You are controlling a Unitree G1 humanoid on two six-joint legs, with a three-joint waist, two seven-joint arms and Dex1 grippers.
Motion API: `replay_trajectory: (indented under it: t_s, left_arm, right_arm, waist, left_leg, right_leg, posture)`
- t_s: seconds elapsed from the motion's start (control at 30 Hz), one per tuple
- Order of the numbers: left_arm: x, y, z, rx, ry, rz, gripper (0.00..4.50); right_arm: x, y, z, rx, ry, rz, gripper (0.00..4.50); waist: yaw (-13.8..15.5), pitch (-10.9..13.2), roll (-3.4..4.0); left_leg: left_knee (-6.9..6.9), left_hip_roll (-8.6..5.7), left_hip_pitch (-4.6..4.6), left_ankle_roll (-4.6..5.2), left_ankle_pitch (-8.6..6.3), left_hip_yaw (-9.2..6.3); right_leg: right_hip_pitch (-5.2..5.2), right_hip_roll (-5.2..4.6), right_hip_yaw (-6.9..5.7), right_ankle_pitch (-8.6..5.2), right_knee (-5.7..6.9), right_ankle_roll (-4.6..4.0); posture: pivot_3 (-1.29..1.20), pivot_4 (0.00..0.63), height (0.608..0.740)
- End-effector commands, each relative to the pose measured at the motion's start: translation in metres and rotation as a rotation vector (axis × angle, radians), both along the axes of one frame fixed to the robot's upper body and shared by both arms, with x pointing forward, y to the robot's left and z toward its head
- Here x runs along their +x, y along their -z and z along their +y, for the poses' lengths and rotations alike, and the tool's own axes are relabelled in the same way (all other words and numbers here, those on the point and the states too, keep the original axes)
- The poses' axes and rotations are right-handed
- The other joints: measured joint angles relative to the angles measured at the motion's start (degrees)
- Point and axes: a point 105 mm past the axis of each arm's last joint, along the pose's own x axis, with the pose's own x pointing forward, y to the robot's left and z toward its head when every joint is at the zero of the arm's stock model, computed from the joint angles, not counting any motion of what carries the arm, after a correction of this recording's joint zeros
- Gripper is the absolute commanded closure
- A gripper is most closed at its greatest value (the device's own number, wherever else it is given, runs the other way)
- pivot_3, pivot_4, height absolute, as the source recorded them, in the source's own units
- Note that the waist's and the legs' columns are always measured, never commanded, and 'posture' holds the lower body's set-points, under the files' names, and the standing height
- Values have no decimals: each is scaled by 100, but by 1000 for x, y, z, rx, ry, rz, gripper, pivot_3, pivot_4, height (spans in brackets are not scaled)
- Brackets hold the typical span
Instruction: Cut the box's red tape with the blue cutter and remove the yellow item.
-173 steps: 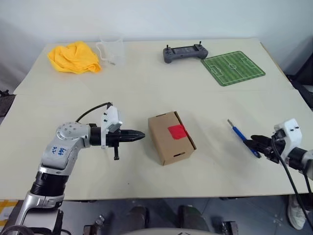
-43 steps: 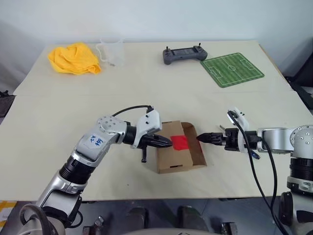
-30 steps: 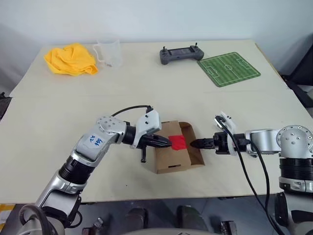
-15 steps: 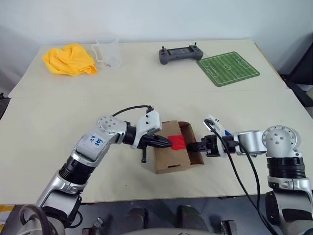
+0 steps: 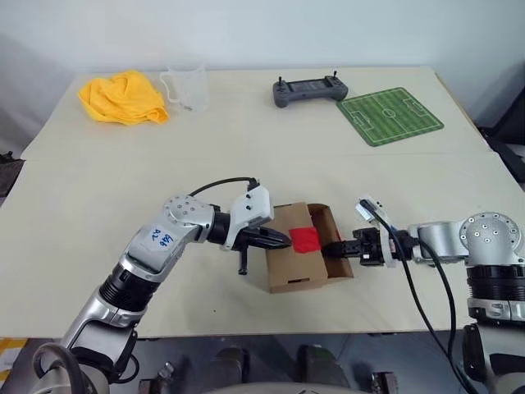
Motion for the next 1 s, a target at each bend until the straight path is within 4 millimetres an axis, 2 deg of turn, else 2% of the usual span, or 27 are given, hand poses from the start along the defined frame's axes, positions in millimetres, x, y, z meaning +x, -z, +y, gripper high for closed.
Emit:
replay_trajectory:
  t_s: [0.03,0.3,0.4,0.63,0.73,0.87,0.93,1.0]
  left_arm:
    - [1,20,5,54,-41,58,4500]
    - [4,23,5,51,-74,56,4500]
    - [8,26,2,30,-111,55,4500]
    - [10,30,-8,-19,-138,67,4500]
    - [10,32,-11,-32,-144,75,4500]
    - [7,37,-14,-58,-157,106,4500]
    - [6,39,-17,-67,-162,118,4500]
    - [6,42,-19,-82,-172,131,4500]
  right_arm:
    - [2,-30,-1,89,-4,-89,4489]
    - [0,-55,4,-51,-61,-201,4489]
    - [-1,-75,10,-206,-112,-309,4489]
    - [-5,-95,12,-393,-149,-422,4489]
    - [-4,-101,12,-434,-147,-454,4489]
    - [-7,-113,26,-481,-178,-523,4489]
    - [-12,-104,20,-671,-241,-505,4489]
    - [-12,-107,23,-719,-251,-532,4489]
  waist:
    - [8,0,0]
    - [46,1,1]
    - [48,5,8]
    - [65,5,7]
    - [71,5,6]
    - [69,5,6]
    - [71,9,12]
    - [80,10,21]
  left_leg:
    - [1,0,0,0,0,1]
    - [5,0,-1,0,1,0]
    - [6,-4,-2,1,1,0]
    - [4,-10,-6,5,2,-6]
    - [5,-13,-7,6,2,-9]
    - [4,-14,-8,6,3,-10]
    - [4,-14,-8,6,3,-14]
    - [-3,-30,-11,17,10,-14]
  right_leg:
    - [0,0,1,0,0,0]
    - [1,-1,1,0,-11,0]
    - [2,-5,0,1,-18,2]
    - [2,-11,-8,2,-25,3]
    - [3,-14,-12,2,-25,3]
    - [2,-17,-12,2,-26,3]
    - [4,-17,-17,2,-28,3]
    - [-1,-35,-17,2,-29,4]
  posture:
    - [0,150,740]
    - [0,150,740]
    - [0,150,740]
    - [0,150,740]
    - [0,150,740]
    - [0,150,740]
    - [0,150,740]
    - [0,150,740]
